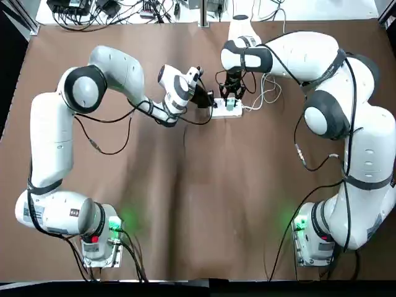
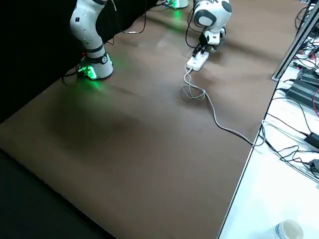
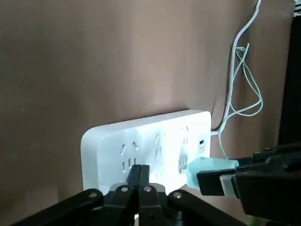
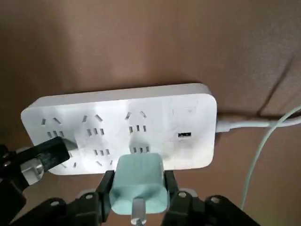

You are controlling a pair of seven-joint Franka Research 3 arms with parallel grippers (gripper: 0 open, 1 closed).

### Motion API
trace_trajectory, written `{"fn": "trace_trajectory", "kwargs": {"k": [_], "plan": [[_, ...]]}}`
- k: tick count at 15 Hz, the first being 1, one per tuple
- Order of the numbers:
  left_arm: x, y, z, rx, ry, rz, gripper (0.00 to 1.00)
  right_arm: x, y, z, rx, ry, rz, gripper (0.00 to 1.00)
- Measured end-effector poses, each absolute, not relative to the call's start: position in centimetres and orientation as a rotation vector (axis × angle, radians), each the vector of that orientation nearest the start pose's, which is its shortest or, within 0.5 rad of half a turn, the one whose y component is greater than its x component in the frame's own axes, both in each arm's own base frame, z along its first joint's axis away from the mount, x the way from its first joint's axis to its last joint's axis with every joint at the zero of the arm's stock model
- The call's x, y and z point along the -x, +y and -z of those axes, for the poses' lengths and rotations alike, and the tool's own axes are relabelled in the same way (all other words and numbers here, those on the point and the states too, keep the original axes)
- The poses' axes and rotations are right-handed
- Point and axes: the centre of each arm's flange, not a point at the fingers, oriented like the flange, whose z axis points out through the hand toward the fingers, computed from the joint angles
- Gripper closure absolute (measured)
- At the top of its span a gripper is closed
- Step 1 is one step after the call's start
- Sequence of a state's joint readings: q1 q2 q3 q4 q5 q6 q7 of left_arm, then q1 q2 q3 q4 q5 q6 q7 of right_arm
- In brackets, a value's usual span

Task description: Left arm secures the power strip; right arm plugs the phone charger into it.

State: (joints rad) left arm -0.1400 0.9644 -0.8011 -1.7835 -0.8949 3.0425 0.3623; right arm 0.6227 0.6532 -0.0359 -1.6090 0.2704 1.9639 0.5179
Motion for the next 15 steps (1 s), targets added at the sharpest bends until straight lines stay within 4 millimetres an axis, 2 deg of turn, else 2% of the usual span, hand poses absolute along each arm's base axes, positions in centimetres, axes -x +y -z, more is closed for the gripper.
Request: {"fn": "trace_trajectory", "kwargs": {"k": [15], "plan": [[-48.03, -45.95, -14.84, -2.288, 0.011, -0.026, 0.99, -54.21, 38.05, -21.93, 3.066, 0.112, -0.536, 0.52]]}}
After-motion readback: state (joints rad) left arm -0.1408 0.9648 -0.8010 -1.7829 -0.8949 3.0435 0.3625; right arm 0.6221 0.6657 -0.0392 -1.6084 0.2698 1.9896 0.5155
